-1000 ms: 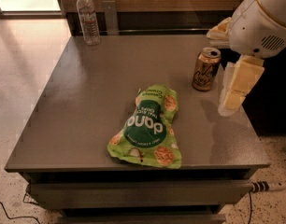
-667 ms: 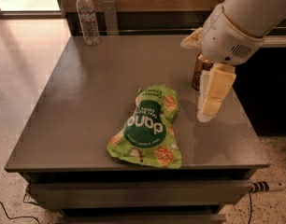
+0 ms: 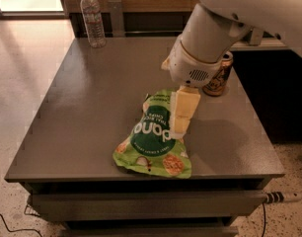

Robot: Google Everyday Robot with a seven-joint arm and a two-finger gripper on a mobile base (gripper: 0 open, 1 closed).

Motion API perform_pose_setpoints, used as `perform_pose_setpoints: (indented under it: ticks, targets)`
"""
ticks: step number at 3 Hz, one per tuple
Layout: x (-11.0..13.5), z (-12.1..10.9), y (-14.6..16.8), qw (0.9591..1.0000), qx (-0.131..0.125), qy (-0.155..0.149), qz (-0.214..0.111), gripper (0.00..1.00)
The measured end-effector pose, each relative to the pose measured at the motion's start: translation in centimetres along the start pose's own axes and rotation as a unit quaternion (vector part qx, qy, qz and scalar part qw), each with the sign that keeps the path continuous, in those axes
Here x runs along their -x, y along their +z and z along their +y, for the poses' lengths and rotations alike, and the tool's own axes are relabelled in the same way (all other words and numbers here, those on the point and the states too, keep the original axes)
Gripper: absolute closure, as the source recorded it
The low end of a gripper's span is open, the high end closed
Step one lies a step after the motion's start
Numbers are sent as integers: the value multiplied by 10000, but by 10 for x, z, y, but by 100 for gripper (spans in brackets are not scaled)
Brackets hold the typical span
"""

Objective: Move green rice chip bag near water bottle

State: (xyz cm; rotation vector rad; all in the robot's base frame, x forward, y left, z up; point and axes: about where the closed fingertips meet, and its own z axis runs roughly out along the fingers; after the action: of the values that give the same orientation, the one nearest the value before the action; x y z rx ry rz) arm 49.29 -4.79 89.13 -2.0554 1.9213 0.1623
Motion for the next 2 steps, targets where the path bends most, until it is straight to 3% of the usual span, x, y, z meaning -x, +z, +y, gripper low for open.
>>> perform_pose_setpoints:
  ticks: [1,2]
  targets:
    - [2,-13,28,9998,105,138,22,0]
    - [-5,-11,53,9992,256,310,89,0]
